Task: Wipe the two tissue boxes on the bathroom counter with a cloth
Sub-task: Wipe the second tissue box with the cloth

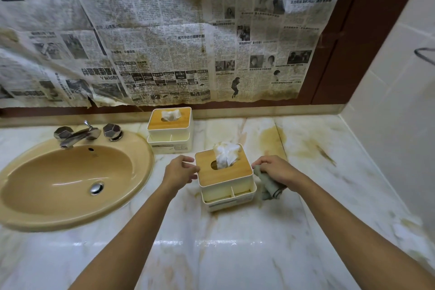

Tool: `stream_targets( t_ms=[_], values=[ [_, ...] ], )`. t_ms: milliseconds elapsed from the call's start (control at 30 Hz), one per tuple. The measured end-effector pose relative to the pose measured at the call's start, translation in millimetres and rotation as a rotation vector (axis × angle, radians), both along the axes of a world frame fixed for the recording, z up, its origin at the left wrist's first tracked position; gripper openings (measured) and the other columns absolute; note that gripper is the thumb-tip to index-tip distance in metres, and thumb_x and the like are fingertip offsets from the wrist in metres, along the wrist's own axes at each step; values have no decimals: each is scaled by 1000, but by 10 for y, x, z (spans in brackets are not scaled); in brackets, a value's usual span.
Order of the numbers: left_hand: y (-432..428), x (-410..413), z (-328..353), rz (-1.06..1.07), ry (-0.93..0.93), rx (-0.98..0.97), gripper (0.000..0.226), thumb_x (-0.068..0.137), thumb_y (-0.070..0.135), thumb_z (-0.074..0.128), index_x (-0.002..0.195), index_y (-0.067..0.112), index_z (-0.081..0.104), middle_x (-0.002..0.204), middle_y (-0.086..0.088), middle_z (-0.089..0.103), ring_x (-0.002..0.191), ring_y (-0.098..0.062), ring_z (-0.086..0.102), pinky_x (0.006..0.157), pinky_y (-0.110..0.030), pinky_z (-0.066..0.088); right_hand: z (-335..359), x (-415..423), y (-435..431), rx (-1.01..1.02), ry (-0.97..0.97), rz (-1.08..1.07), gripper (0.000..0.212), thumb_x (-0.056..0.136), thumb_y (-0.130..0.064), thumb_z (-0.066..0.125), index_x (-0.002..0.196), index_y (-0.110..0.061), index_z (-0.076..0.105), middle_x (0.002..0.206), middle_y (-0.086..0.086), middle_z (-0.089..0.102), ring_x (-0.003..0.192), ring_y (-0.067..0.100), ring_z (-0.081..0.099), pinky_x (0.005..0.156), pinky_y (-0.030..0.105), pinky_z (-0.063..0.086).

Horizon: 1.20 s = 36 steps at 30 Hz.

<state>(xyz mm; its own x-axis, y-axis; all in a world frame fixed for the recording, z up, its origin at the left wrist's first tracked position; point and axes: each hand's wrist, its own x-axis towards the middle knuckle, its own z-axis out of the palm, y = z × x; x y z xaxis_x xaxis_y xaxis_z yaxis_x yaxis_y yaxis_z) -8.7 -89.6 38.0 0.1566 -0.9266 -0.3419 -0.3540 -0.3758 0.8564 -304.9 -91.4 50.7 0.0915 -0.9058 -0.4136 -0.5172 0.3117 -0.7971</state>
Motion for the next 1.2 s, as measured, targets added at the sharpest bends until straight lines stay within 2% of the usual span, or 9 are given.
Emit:
stream_targets(
  t_ms=[133,267,333,500,633,767,900,1067,1200],
  values=[
    [20,7,-32,-3,-45,-75,24,87,10,66,111,11,64,90,-3,68,71,-18,66,63,-29,52,-11,30,109,9,-15,43,32,90,-8,47,84,-22,75,109,-2,72,100,19,66,87,36,55],
    [5,72,-69,-19,-48,-96,27,89,9,64,116,13,65,101,-7,67,73,-18,64,63,-30,54,38,82,226,-7,-58,50,40,94,-3,40,106,-19,74,99,-10,68,89,12,63,80,29,54],
    [1,103,-102,-7,-21,-103,29,90,7,63,118,11,64,107,-11,66,76,-20,65,63,-32,56,28,98,259,-7,-85,45,42,95,-2,38,113,-19,72,98,-12,65,92,14,62,85,33,55],
    [45,95,-95,-6,-35,-117,29,91,12,64,119,15,64,111,-7,66,87,-22,66,69,-36,58,35,108,301,-47,-96,13,40,95,-4,40,109,-24,72,103,-9,68,98,15,64,89,34,54],
    [96,-105,195,-17,-245,-417,11,89,23,67,100,25,65,100,5,64,87,-12,61,73,-25,48,221,106,300,-214,-233,-114,27,96,-2,43,98,-18,65,102,3,69,92,15,63,76,25,51],
    [180,-449,694,-353,3,-430,16,92,32,66,107,26,68,103,6,67,86,-5,62,74,-20,50,551,151,308,-308,-492,-120,25,99,1,44,96,-18,60,95,7,65,86,15,61,76,27,49],
    [200,-709,1043,-548,261,-352,40,88,41,65,126,28,61,115,-2,66,101,-18,67,81,-31,56,931,231,317,-435,-521,-110,18,98,-3,53,101,-17,63,104,11,67,90,17,68,77,39,59],
    [116,-824,1302,-505,266,-458,20,88,17,72,106,13,66,94,2,69,87,-18,69,70,-29,57,1312,230,292,-640,-369,-90,25,90,-6,69,112,-16,67,103,11,66,89,25,71,68,38,63],
    [14,-744,1475,-484,194,-528,7,90,13,67,96,10,65,89,-3,69,84,-18,65,78,-41,54,1512,180,195,-692,-296,-24,37,85,-10,76,120,-19,69,90,2,65,82,23,66,76,44,62]
  ],
)
